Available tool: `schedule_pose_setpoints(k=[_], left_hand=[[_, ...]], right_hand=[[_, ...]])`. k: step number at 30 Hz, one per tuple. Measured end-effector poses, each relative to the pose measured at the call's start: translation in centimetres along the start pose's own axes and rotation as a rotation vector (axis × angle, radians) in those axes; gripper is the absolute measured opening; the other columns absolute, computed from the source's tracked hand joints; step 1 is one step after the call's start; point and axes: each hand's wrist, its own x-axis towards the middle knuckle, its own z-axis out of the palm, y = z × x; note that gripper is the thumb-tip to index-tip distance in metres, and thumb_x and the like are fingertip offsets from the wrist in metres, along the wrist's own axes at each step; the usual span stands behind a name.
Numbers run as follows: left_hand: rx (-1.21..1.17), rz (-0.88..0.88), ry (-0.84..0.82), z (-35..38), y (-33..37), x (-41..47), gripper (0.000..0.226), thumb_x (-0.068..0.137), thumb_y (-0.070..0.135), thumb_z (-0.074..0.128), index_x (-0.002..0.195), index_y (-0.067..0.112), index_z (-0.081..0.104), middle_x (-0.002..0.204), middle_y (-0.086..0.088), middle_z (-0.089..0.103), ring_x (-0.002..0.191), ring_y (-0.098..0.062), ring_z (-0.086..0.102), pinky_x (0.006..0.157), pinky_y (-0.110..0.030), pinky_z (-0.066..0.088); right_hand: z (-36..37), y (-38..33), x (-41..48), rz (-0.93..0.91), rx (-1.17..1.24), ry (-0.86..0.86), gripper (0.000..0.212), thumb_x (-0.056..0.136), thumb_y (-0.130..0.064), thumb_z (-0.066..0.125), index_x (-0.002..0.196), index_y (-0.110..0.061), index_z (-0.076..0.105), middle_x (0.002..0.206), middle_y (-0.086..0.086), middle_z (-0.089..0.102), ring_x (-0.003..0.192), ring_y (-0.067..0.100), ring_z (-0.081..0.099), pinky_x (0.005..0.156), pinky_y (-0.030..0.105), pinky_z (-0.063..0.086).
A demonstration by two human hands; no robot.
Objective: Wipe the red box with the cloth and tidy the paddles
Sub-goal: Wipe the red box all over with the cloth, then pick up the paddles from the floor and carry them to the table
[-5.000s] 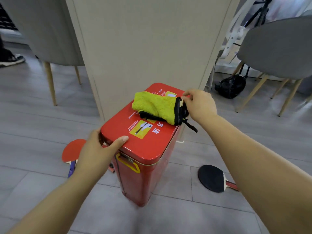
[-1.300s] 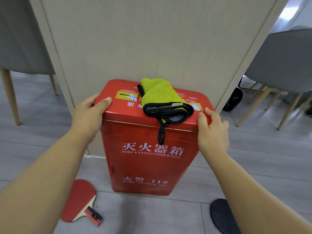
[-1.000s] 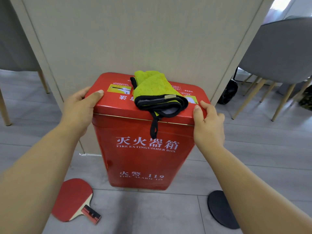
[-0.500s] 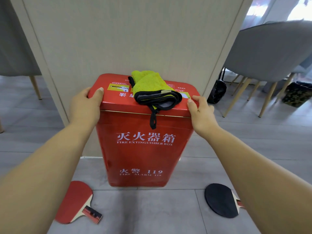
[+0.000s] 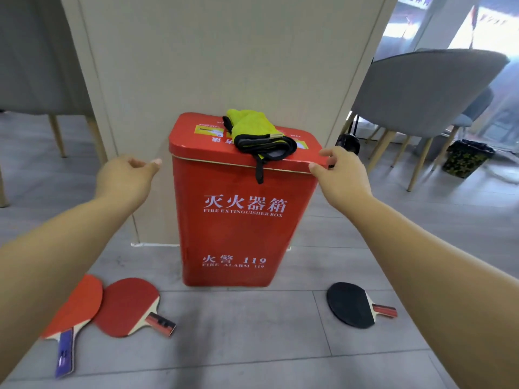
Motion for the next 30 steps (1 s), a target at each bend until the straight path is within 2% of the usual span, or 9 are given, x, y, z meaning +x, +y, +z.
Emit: schedule_pose_setpoints(k=[2, 5, 11, 13, 16, 21, 26, 28, 30], left_hand=[[-0.024, -0.025, -0.057, -0.2, -3.1, -1.7, 0.031, 0.086, 0.041, 0.062, 0.089, 0.01, 0.065, 0.085, -0.008, 0.064, 0.084, -0.027, 0.058, 0.076, -0.033, 0.043], [-0.065, -0.054, -0.163, -0.1, -8.0, -4.9, 0.021, 0.085, 0.031, 0.066, 0.084, 0.01, 0.065, 0.078, -0.008, 0.063, 0.076, -0.026, 0.057, 0.074, -0.034, 0.043], [-0.081, -0.216, -0.329, -1.5, -18.7, -10.2, 0.012, 0.084, 0.023, 0.068, 0.073, 0.018, 0.065, 0.069, -0.001, 0.065, 0.066, -0.022, 0.055, 0.068, -0.032, 0.042], [-0.061, -0.256, -0.364, -2.5, -22.3, -11.9, 0.014, 0.083, 0.019, 0.069, 0.07, 0.019, 0.064, 0.07, -0.001, 0.066, 0.069, -0.021, 0.059, 0.067, -0.032, 0.044], [-0.016, -0.319, -0.408, -4.0, -27.6, -13.7, 0.011, 0.083, 0.016, 0.068, 0.073, 0.016, 0.064, 0.072, 0.0, 0.065, 0.073, -0.019, 0.061, 0.063, -0.024, 0.041], [0.039, -0.437, -0.388, -6.1, -34.0, -13.1, 0.01, 0.085, 0.026, 0.065, 0.081, 0.017, 0.066, 0.079, 0.003, 0.067, 0.08, -0.018, 0.061, 0.068, -0.027, 0.039], [0.117, -0.492, -0.347, -5.7, -38.2, -12.7, 0.014, 0.087, 0.027, 0.062, 0.091, 0.014, 0.064, 0.084, 0.001, 0.065, 0.07, -0.008, 0.055, 0.056, -0.017, 0.035], [0.127, -0.514, -0.332, -4.8, -39.6, -13.1, 0.016, 0.087, 0.026, 0.062, 0.096, 0.012, 0.062, 0.087, -0.001, 0.063, 0.074, -0.015, 0.056, 0.058, -0.022, 0.037], [0.151, -0.509, -0.298, -4.0, -41.0, -13.2, 0.021, 0.086, 0.024, 0.064, 0.1, 0.008, 0.061, 0.09, -0.005, 0.062, 0.083, -0.024, 0.058, 0.067, -0.027, 0.039]], right_hand=[[0.7, -0.3, -2.6, -0.068, -0.006, -0.008, 0.028, 0.09, -0.03, 0.059, 0.117, -0.022, 0.058, 0.114, 0.002, 0.057, 0.092, 0.013, 0.053, 0.082, 0.028, 0.042], [3.2, -0.5, -6.8, -0.095, -0.001, -0.076, 0.019, 0.09, -0.026, 0.059, 0.109, -0.024, 0.06, 0.104, -0.003, 0.061, 0.091, 0.012, 0.055, 0.08, 0.027, 0.044], [11.5, -1.2, -14.0, -0.05, -0.029, -0.339, 0.012, 0.089, -0.024, 0.061, 0.101, -0.024, 0.063, 0.089, -0.007, 0.063, 0.082, 0.01, 0.057, 0.076, 0.025, 0.045], [14.6, -1.8, -16.1, -0.029, -0.019, -0.423, 0.009, 0.088, -0.024, 0.062, 0.097, -0.025, 0.064, 0.087, -0.009, 0.064, 0.079, 0.01, 0.057, 0.075, 0.024, 0.044], [19.1, -3.3, -18.5, -0.033, -0.053, -0.548, 0.01, 0.088, -0.023, 0.063, 0.098, -0.024, 0.065, 0.09, -0.008, 0.065, 0.081, 0.01, 0.057, 0.074, 0.021, 0.04], [25.0, -5.6, -21.1, -0.01, -0.116, -0.709, 0.012, 0.089, -0.024, 0.063, 0.1, -0.022, 0.065, 0.089, -0.007, 0.063, 0.075, 0.007, 0.055, 0.066, 0.018, 0.04], [27.5, -4.9, -22.7, 0.015, -0.156, -0.779, 0.005, 0.09, -0.031, 0.061, 0.095, -0.032, 0.061, 0.091, -0.014, 0.061, 0.081, 0.003, 0.057, 0.067, 0.018, 0.043], [28.6, -3.8, -23.4, -0.001, -0.19, -0.802, 0.003, 0.09, -0.033, 0.06, 0.09, -0.036, 0.059, 0.089, -0.017, 0.06, 0.08, 0.0, 0.056, 0.067, 0.016, 0.043], [30.2, -2.4, -24.0, -0.011, -0.209, -0.837, 0.006, 0.09, -0.034, 0.06, 0.087, -0.039, 0.057, 0.088, -0.018, 0.06, 0.081, 0.001, 0.057, 0.075, 0.024, 0.049]])
